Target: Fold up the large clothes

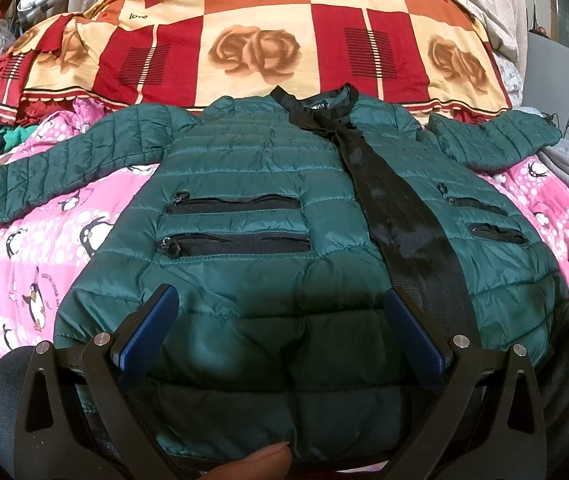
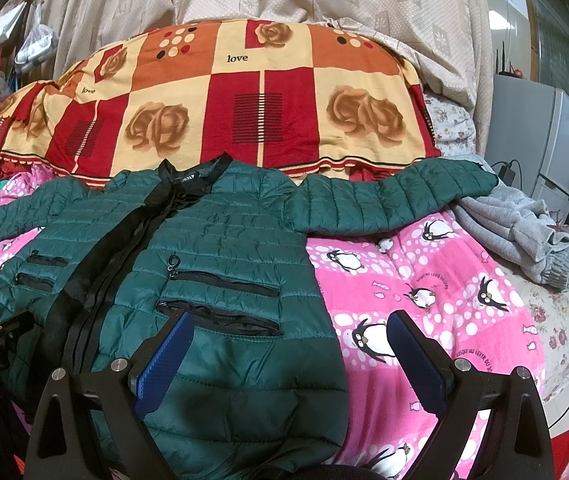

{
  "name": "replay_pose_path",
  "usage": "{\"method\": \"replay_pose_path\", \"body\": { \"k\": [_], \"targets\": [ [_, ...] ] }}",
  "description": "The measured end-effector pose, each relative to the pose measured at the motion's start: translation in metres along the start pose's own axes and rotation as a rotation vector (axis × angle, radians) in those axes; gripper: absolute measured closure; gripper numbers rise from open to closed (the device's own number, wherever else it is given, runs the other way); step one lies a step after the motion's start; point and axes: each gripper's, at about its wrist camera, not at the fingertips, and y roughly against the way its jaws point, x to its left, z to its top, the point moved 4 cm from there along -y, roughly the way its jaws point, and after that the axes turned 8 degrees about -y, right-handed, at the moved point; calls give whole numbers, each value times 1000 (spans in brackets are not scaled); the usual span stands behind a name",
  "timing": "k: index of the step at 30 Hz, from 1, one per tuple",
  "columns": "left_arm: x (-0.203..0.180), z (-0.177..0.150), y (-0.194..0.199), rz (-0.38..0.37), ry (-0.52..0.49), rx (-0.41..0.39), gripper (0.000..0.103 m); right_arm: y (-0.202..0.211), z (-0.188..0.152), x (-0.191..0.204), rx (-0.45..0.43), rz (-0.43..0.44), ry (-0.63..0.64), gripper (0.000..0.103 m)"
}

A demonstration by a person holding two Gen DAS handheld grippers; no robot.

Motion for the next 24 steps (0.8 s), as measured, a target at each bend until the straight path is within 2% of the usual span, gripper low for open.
{"method": "replay_pose_path", "body": {
  "k": [11, 12, 17, 24],
  "targets": [
    [0, 0, 0, 1, 0, 0, 0, -1, 0, 0, 6, -9, 8, 7],
    [0, 0, 0, 0, -1, 1, 0, -2, -3, 0, 71, -21, 25, 7],
    [1, -2, -1, -2, -2, 7, 0, -3, -3, 0, 75, -28, 34, 7],
    [1, -7, -4, -14, -3, 24, 0, -2, 0, 1, 9, 22, -42, 7]
  ]
}}
